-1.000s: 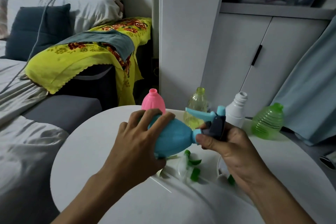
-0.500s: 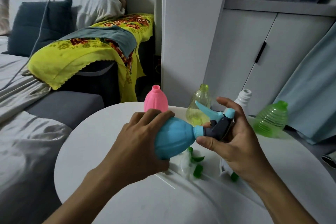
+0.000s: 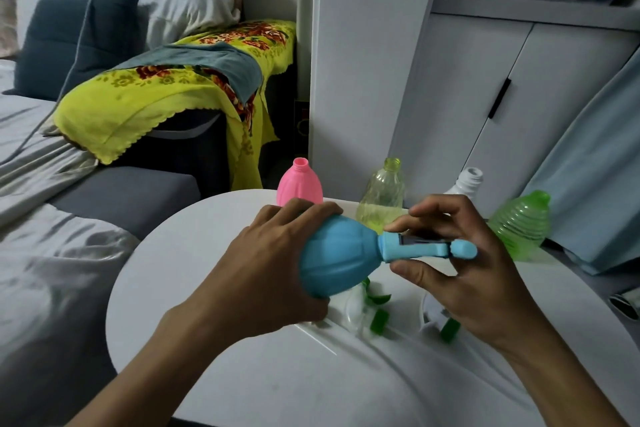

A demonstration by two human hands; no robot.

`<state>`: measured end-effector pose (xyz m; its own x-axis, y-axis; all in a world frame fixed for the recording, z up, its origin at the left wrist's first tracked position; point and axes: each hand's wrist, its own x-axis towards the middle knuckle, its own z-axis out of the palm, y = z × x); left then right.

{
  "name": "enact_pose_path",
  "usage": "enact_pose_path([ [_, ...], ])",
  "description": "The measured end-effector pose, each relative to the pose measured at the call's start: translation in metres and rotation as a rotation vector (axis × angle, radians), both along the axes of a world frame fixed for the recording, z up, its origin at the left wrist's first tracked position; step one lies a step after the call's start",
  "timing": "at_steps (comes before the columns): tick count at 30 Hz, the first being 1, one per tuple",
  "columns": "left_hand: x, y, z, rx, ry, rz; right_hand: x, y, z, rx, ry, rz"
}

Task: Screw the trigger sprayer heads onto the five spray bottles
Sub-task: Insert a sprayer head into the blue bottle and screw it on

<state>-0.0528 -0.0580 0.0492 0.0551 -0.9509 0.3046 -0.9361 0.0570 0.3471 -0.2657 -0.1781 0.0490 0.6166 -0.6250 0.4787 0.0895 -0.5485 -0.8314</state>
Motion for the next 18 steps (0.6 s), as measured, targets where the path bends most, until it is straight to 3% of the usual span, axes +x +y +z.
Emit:
enact_pose_path([
  [5, -0.001, 0.0, -0.004, 0.03, 0.131, -0.035, -0.004, 0.0, 0.007, -0.028, 0.005, 0.033],
  [12, 0.003, -0.002, -0.008, 0.062, 0.176, 0.005, -0.018, -0.01, 0.008, -0.119, 0.095, 0.019],
  [18, -0.003, -0.001, -0.006, 0.016, -0.035, 0.023, -0.007, -0.003, 0.002, 0.003, 0.117, 0.007],
])
